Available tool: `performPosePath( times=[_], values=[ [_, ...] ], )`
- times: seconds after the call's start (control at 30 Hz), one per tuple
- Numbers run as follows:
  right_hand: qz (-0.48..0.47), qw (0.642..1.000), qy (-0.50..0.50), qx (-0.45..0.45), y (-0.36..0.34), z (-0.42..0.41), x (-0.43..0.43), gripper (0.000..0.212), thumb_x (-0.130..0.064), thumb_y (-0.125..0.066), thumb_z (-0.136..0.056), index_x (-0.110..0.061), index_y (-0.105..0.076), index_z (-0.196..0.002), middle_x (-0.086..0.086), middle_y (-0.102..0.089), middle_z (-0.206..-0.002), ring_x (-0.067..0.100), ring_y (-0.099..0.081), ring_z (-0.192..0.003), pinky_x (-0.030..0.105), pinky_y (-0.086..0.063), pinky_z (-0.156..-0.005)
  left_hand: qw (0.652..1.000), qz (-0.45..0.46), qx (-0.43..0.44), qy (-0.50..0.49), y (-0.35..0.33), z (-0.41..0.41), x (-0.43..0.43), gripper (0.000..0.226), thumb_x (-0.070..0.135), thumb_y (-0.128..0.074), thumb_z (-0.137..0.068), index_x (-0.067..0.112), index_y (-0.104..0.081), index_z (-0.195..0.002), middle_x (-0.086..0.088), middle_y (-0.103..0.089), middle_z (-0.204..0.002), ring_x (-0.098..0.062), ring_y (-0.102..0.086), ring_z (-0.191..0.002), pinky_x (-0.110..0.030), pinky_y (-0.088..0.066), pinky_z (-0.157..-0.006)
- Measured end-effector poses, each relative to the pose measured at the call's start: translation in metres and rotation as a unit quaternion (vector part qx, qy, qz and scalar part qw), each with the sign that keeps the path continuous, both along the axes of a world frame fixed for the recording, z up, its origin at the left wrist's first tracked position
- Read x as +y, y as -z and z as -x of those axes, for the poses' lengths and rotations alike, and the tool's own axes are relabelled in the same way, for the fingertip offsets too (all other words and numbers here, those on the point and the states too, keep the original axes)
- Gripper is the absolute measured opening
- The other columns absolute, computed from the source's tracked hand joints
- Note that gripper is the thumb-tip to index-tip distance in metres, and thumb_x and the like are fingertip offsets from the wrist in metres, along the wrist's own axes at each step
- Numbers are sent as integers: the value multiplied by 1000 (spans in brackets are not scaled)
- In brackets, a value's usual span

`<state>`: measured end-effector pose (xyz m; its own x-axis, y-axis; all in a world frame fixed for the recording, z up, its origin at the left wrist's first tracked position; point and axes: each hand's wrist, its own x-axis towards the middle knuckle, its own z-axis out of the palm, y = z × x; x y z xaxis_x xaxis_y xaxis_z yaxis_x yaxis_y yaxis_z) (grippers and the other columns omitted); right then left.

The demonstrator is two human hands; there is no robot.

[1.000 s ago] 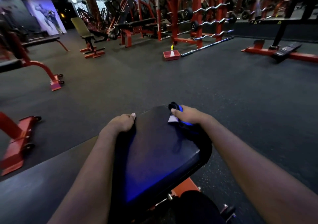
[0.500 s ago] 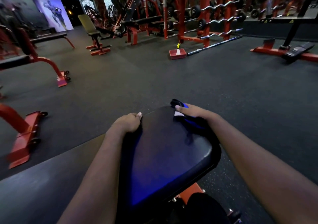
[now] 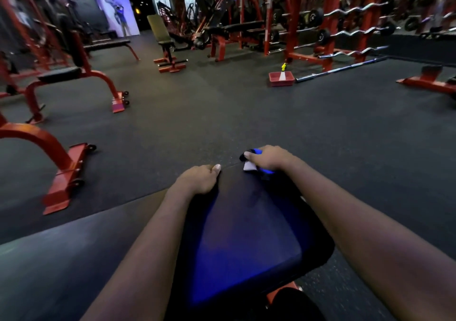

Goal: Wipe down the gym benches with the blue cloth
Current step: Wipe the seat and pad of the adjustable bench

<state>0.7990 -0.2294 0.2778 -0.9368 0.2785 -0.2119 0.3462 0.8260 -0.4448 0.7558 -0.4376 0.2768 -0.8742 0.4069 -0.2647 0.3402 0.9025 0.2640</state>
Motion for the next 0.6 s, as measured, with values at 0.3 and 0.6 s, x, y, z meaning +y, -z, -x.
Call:
performPosePath(
  times=[0.3,0.6],
  values=[
    [111,988,-82,-63,-20,12,4,30,-56,-56,-92,-30,-71,-98,1,-65,-119,20,-60,-105,28,-44,-90,990,56,-26,-128,-8,7,-50,71,53,-17,-103,1,-35,-147,-23,-32,-154,-35,-34,-141,-39,-28,-114],
    [-102,982,-158,-8,-12,24,-25,48,-69,-44,-90,-42,-59,-127,-2,-58,-137,26,-51,-127,37,-39,-101,991,64,-47,-104,-4,17,-52,60,43,-20,-106,2,-36,-147,-19,-32,-155,-32,-33,-142,-34,-28,-112]
  ],
)
